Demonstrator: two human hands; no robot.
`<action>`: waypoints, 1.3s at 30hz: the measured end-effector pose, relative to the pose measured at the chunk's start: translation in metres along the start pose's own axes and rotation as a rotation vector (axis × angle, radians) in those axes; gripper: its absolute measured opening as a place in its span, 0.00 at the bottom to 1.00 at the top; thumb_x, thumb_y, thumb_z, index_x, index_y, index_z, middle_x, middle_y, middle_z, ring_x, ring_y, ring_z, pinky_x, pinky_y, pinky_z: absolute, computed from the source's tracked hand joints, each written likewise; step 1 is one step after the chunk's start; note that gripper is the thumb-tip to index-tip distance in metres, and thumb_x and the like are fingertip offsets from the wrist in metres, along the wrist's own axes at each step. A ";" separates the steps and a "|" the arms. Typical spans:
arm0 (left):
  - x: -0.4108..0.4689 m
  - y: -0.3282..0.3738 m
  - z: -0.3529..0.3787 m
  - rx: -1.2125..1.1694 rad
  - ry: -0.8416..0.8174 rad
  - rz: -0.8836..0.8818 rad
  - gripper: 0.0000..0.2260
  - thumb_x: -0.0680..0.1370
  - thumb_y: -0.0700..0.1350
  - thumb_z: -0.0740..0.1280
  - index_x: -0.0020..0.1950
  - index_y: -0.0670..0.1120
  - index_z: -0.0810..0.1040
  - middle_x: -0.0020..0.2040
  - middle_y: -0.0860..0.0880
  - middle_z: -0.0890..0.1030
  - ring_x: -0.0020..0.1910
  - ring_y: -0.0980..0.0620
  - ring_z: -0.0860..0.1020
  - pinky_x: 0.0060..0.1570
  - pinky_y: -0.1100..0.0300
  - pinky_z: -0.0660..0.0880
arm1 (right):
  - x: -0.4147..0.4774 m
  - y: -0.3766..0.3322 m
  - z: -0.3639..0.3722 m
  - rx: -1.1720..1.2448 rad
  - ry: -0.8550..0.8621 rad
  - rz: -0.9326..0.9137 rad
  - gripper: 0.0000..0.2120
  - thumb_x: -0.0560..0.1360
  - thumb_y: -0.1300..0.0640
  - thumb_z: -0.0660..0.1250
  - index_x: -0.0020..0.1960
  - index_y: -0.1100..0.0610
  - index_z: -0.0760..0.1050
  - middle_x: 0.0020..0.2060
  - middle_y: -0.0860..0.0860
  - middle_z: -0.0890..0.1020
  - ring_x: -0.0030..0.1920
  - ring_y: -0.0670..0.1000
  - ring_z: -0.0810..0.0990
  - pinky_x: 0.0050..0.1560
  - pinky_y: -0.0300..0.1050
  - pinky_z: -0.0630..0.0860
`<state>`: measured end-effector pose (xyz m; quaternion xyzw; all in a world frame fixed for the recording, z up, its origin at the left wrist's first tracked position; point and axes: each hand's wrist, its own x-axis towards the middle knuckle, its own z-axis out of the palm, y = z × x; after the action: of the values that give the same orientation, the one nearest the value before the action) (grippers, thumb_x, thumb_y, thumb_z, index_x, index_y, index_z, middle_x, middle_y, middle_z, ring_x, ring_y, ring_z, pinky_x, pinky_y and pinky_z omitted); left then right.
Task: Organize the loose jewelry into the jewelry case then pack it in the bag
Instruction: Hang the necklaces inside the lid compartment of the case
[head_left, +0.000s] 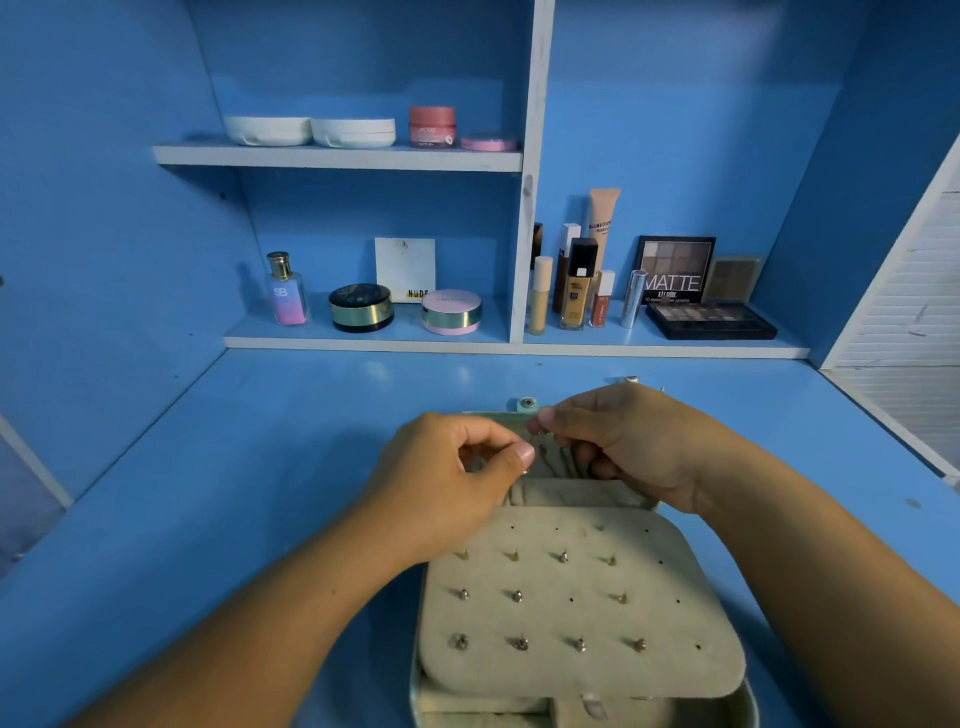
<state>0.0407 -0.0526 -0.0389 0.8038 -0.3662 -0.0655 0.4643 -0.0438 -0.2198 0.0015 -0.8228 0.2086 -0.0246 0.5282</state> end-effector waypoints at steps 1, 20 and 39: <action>0.001 -0.002 -0.002 0.011 0.001 0.010 0.04 0.74 0.56 0.70 0.40 0.60 0.83 0.39 0.59 0.83 0.40 0.56 0.80 0.43 0.55 0.78 | 0.000 0.001 -0.001 -0.009 0.000 -0.013 0.11 0.75 0.46 0.67 0.46 0.51 0.84 0.21 0.38 0.75 0.33 0.43 0.70 0.38 0.38 0.65; 0.005 -0.007 -0.030 0.361 -0.159 0.110 0.07 0.72 0.60 0.71 0.44 0.59 0.83 0.43 0.60 0.77 0.50 0.59 0.70 0.55 0.53 0.70 | -0.007 0.006 -0.001 -0.298 0.086 -0.352 0.06 0.75 0.49 0.68 0.43 0.50 0.80 0.29 0.48 0.77 0.24 0.42 0.67 0.26 0.30 0.65; 0.007 -0.009 -0.025 0.313 -0.227 0.093 0.03 0.77 0.53 0.68 0.44 0.56 0.79 0.44 0.60 0.74 0.50 0.62 0.65 0.55 0.58 0.68 | -0.001 0.015 -0.002 -0.505 0.035 -0.297 0.09 0.78 0.54 0.62 0.46 0.46 0.81 0.32 0.44 0.81 0.27 0.41 0.73 0.30 0.32 0.69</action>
<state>0.0613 -0.0368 -0.0299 0.8357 -0.4588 -0.0767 0.2919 -0.0496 -0.2260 -0.0105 -0.9491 0.0945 -0.0634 0.2937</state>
